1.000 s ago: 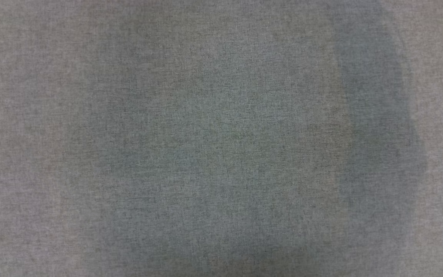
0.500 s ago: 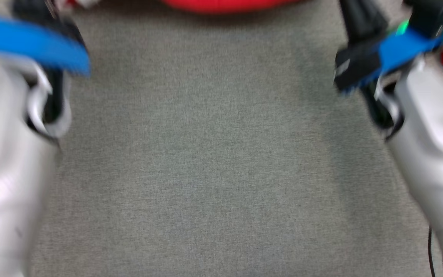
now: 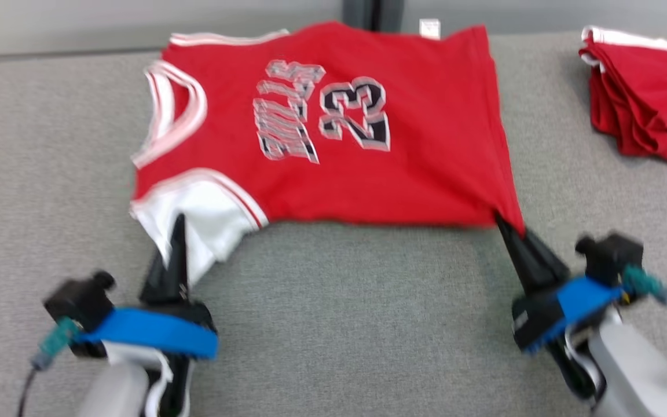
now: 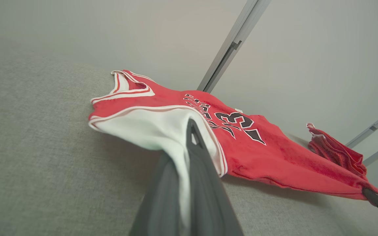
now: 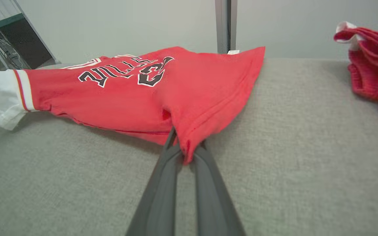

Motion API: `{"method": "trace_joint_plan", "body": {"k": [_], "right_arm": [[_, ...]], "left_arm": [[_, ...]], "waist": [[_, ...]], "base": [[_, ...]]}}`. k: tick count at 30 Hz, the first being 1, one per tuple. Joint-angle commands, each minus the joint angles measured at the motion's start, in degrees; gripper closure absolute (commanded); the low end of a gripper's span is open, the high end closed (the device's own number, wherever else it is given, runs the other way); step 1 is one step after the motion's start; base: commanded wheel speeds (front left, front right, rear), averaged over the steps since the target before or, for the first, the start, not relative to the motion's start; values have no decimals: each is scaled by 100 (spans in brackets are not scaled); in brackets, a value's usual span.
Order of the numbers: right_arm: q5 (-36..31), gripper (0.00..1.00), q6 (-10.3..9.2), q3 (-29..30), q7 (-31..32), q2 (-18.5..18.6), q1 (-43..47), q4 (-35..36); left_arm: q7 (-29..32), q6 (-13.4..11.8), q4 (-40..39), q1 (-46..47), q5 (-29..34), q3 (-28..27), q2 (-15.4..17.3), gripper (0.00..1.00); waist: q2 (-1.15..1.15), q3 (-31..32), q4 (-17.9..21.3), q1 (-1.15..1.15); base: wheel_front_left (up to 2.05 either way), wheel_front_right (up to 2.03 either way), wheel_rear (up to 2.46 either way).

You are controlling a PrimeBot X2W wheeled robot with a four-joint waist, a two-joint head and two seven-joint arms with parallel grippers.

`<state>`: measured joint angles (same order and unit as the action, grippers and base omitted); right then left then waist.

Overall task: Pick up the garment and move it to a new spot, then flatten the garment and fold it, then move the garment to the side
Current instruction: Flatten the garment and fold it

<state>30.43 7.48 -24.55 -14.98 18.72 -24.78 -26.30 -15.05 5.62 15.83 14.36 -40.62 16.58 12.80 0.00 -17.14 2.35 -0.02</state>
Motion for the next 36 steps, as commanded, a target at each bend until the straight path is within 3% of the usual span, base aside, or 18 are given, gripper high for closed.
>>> {"method": "trace_joint_plan", "body": {"k": [1, 8, 14, 23, 29, 36], "right_arm": [[0, 100, 3, 24, -27, 86, 365, 103], [-74, 100, 2, 116, -27, 220, 1330, 402], [-101, 100, 2, 326, 22, 313, 2119, 858], [-206, 100, 2, 810, 582, 336, 3175, 1824], [-317, 100, 3, 959, 841, 166, 3303, 2146], [-302, 100, 3, 875, 1067, 189, 2921, 2153]], "left_arm": [[-14, 22, -33, -225, 11, 63, -25, 100], [25, -119, -307, -930, -69, 169, -48, 100], [232, -306, -883, -1715, -160, 188, 148, 100], [662, -555, -1532, -2333, -153, 390, 308, 100], [757, -589, -1649, -2249, -97, 509, 272, 100], [836, -448, -1533, -1815, -159, 475, 324, 100]], "waist": [[0, 290, -154, 2], [0, 687, -248, 2], [0, 924, -334, 2], [0, 992, -428, 2], [0, 893, -379, 2], [0, 771, -309, 2]], "base": [[0, 0, 0], [0, 0, 0], [0, 0, 0], [0, 0, 0], [0, 0, 0], [0, 0, 0]]}}
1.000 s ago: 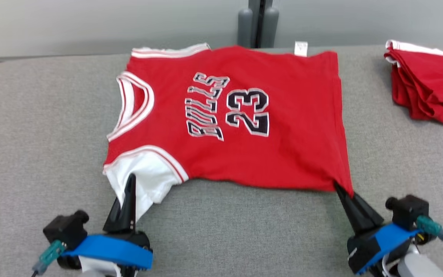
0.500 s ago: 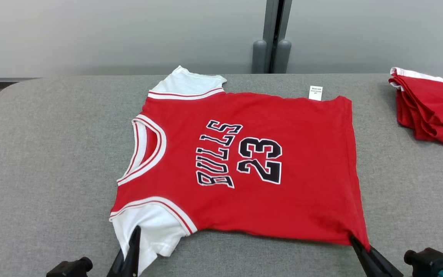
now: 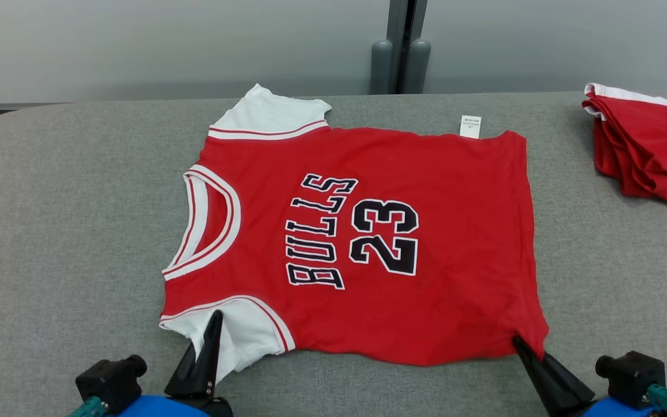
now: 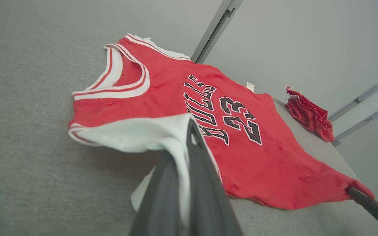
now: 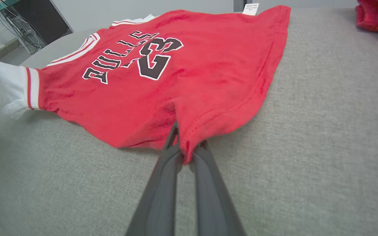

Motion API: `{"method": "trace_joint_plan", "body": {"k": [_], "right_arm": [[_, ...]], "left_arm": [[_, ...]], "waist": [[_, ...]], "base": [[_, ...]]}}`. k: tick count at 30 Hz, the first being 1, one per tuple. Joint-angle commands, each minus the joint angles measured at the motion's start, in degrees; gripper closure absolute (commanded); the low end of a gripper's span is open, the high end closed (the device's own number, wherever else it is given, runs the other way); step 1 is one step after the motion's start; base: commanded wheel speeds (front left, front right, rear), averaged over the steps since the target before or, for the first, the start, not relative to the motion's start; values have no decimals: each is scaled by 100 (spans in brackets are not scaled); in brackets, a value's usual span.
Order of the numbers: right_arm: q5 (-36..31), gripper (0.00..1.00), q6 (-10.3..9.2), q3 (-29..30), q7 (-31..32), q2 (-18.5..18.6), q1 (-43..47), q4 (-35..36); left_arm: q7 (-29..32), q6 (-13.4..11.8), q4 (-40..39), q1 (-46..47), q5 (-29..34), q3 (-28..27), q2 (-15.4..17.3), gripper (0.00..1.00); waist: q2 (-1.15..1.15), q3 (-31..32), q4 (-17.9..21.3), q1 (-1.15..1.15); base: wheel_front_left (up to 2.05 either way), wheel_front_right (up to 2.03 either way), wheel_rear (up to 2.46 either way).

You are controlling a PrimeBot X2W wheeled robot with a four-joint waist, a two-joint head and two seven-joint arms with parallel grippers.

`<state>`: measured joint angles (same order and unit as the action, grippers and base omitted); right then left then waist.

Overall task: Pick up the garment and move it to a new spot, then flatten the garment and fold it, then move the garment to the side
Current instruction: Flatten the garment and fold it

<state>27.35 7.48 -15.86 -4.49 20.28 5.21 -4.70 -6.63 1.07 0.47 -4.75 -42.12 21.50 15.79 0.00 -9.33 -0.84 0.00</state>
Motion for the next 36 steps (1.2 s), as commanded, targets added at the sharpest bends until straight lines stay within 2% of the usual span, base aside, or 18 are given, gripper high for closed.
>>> {"method": "trace_joint_plan", "body": {"k": [1, 15, 30, 31, 32, 33, 34, 35, 36], "right_arm": [[28, 100, 2, -5, 12, 49, -143, -22], [399, 100, 3, -348, 214, 253, -1420, -784], [563, 100, 3, -825, -27, 178, -2753, -1838], [562, 55, 3, -830, -92, 169, -2816, -1880], [563, 0, 2, -854, -132, 162, -2860, -1933], [576, 0, 2, -879, -172, 151, -2884, -1988], [566, 0, 2, -887, -230, 152, -2916, -2027], [551, 0, 2, -875, -299, 154, -2947, -2069], [536, 0, 2, -855, -354, 159, -2958, -2115]], "left_arm": [[9, 30, 24, 166, -23, -25, 24, 100], [300, 341, 747, 1306, -160, -87, 168, 100], [406, 587, 2035, 2864, -161, 99, 245, 100], [380, 595, 2130, 2938, -158, 108, 233, 100], [339, 596, 2214, 3011, -140, 128, 224, 85], [276, 602, 2302, 3074, -95, 146, 231, 53], [195, 609, 2370, 3127, -78, 153, 226, 12], [118, 611, 2451, 3163, -76, 151, 204, 0], [40, 618, 2511, 3198, -54, 163, 197, 0]], "waist": [[0, -23, 23, 0], [0, -291, 251, 0], [0, -790, 320, 0], [0, -805, 325, 0], [0, -828, 326, 0], [0, -838, 327, 0], [0, -847, 330, 0], [0, -852, 330, 0], [0, -850, 327, 0]], "base": [[0, 0, 0], [0, 0, 0], [0, 0, 0], [0, 0, 0], [0, 0, 0], [0, 0, 0], [0, 0, 0], [0, 0, 0], [0, 0, 0]]}}
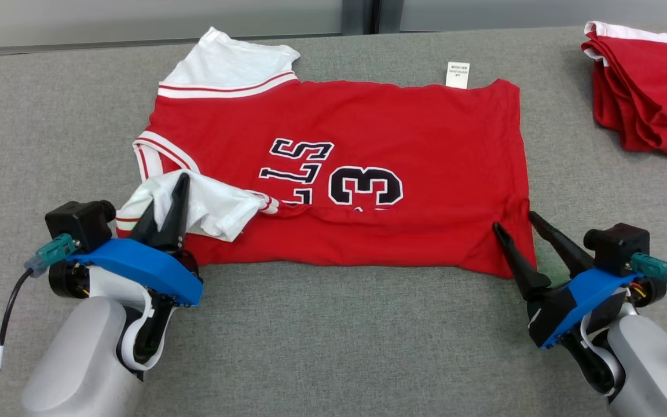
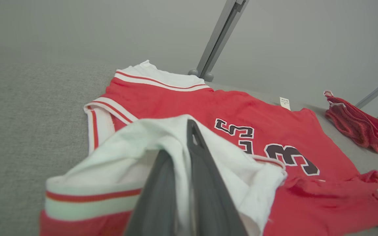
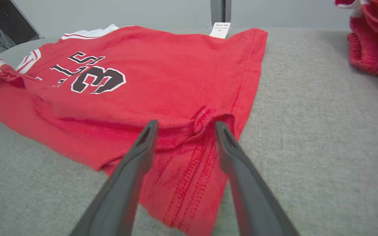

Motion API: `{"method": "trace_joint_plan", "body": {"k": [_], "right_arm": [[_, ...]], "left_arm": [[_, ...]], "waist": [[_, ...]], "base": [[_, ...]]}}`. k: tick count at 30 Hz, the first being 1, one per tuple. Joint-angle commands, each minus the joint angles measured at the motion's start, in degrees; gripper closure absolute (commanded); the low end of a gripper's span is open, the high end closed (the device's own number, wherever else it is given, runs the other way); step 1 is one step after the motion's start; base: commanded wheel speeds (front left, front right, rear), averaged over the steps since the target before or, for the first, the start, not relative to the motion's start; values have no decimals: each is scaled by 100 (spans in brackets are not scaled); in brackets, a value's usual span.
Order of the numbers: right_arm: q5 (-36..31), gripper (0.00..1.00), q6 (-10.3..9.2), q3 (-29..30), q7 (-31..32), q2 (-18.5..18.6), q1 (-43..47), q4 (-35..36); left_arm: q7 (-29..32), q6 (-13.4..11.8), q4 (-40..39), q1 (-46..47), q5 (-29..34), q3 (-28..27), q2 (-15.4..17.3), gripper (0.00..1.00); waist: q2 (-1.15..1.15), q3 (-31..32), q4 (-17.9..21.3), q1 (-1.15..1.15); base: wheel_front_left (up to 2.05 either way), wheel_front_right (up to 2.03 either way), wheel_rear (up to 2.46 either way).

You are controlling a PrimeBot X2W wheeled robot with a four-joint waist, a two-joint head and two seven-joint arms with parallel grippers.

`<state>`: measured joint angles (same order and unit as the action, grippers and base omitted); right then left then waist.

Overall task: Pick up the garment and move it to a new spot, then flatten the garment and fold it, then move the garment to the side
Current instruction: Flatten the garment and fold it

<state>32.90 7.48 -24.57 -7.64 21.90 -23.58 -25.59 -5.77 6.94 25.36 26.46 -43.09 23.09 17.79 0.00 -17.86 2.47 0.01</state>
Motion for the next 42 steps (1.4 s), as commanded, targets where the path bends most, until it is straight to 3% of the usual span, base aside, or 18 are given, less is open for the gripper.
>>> {"method": "trace_joint_plan", "body": {"k": [1, 12, 22, 37, 38, 39, 40, 41, 42], "right_arm": [[-35, 0, 2, 23, -91, 16, -77, -69], [-221, 0, 3, 306, -347, 59, 491, -149], [-534, 0, 3, 554, -155, -281, 683, -269], [-881, 0, 3, 531, -113, -741, 365, -848], [-883, 4, 3, 517, -111, -786, 341, -901], [-882, 36, 3, 513, -129, -823, 314, -938], [-880, 71, 3, 518, -149, -845, 291, -979], [-847, 100, 3, 514, -163, -871, 277, -1008], [-822, 100, 3, 522, -197, -884, 266, -1037]], "left_arm": [[-148, 37, 79, 112, 72, 18, 0, 0], [-769, -5, 391, -425, 66, -121, 76, 0], [-825, -241, 634, -914, 221, -44, 198, 0], [-843, -253, 1415, -629, 491, 217, 192, 0], [-847, -237, 1478, -616, 513, 246, 195, 0], [-845, -214, 1550, -609, 525, 272, 194, 0], [-850, -204, 1606, -593, 528, 288, 189, 52], [-861, -188, 1648, -577, 506, 282, 167, 75], [-862, -163, 1686, -570, 493, 278, 149, 94]], "waist": [[0, 11, -8, -1], [0, 306, -59, -1], [0, 318, -69, -1], [0, 271, -30, -1], [0, 273, -31, -1], [0, 279, -32, -1], [0, 284, -31, -1], [0, 293, -33, -1], [0, 307, -36, -1]], "base": [[0, 0, 0], [0, 0, 0], [0, 0, 0], [0, 0, 0], [0, 0, 0], [0, 0, 0], [0, 0, 0], [0, 0, 0], [0, 0, 0]]}}
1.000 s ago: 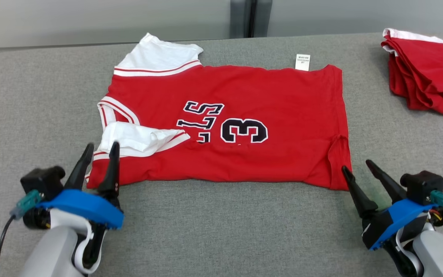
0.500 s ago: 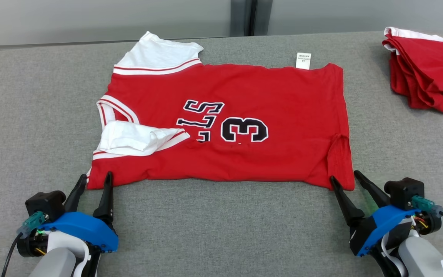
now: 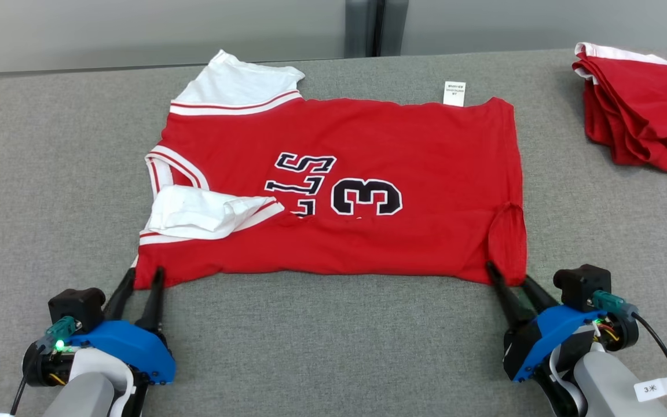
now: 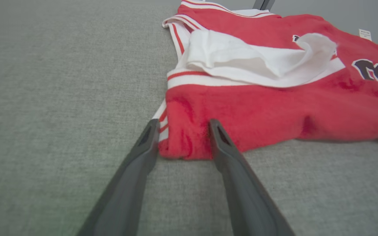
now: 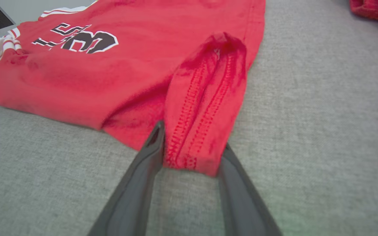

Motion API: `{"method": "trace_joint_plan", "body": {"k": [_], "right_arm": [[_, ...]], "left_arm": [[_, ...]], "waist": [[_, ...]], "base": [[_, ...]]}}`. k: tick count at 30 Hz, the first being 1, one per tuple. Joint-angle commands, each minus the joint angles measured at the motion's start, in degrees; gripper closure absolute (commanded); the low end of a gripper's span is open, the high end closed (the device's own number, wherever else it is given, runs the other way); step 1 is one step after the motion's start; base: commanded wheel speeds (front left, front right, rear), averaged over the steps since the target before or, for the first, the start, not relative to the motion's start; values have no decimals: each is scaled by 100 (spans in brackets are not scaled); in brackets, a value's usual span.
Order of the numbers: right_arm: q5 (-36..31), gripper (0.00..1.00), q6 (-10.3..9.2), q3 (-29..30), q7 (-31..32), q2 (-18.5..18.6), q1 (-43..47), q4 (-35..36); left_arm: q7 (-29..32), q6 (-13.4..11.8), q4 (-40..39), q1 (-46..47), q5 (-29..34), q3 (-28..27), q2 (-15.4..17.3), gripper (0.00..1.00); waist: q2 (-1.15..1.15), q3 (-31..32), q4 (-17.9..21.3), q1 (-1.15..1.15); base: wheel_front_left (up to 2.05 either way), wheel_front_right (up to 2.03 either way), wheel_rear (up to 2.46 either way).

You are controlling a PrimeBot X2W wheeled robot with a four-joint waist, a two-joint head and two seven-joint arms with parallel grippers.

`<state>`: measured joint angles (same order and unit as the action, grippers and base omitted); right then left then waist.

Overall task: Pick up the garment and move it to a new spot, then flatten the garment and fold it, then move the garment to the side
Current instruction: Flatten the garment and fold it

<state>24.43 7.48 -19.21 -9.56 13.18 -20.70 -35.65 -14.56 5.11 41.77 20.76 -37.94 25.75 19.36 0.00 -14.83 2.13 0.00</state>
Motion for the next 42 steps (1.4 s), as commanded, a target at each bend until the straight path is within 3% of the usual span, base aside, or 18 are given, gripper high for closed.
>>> {"method": "trace_joint_plan", "body": {"k": [1, 9, 18, 28, 34, 35, 36, 37, 38, 42], "right_arm": [[45, 100, 3, 10, -48, -14, -30, -56], [158, 100, 2, 58, -298, 62, 187, -136], [408, 100, 2, 83, -327, 277, 853, 258], [450, 100, 2, 505, 107, 640, 1986, 1307], [432, 100, 2, 898, 530, 489, 2640, 1928], [380, 86, 2, 944, 573, 462, 2700, 1993], [346, 61, 2, 979, 607, 423, 2740, 2051], [338, 6, 2, 1017, 615, 370, 2767, 2111], [308, 0, 2, 1050, 647, 335, 2793, 2154], [269, 0, 3, 1418, 607, 191, 2670, 2279]], "left_arm": [[6, 37, 84, 7, -17, 19, -22, 100], [-60, 86, 34, -147, 6, -87, -117, 100], [-68, -78, -755, -933, 51, -222, -86, 100], [172, -679, -2231, -2267, -32, -236, 134, 100], [352, -933, -2894, -2764, -84, -211, 206, 100], [354, -977, -2940, -2776, -80, -216, 197, 85], [342, -1005, -2968, -2780, -60, -210, 182, 25], [314, -1022, -2991, -2773, -38, -199, 157, 0], [281, -1019, -3010, -2746, -15, -187, 137, 0], [93, -1028, -3102, -2578, 119, -280, 87, 0]], "waist": [[0, 26, -10, 0], [0, 370, -54, 0], [0, 885, -89, 0], [0, 1132, -174, 0], [0, 1149, -232, 0], [0, 1146, -233, 0], [0, 1146, -231, 0], [0, 1146, -228, 0], [0, 1147, -225, 0], [0, 1147, -177, 0]], "base": [[0, 0, 0], [0, 0, 0], [0, 0, 0], [0, 0, 0], [0, 0, 0], [0, 0, 0], [0, 0, 0], [0, 0, 0], [0, 0, 0], [0, 0, 0]]}}
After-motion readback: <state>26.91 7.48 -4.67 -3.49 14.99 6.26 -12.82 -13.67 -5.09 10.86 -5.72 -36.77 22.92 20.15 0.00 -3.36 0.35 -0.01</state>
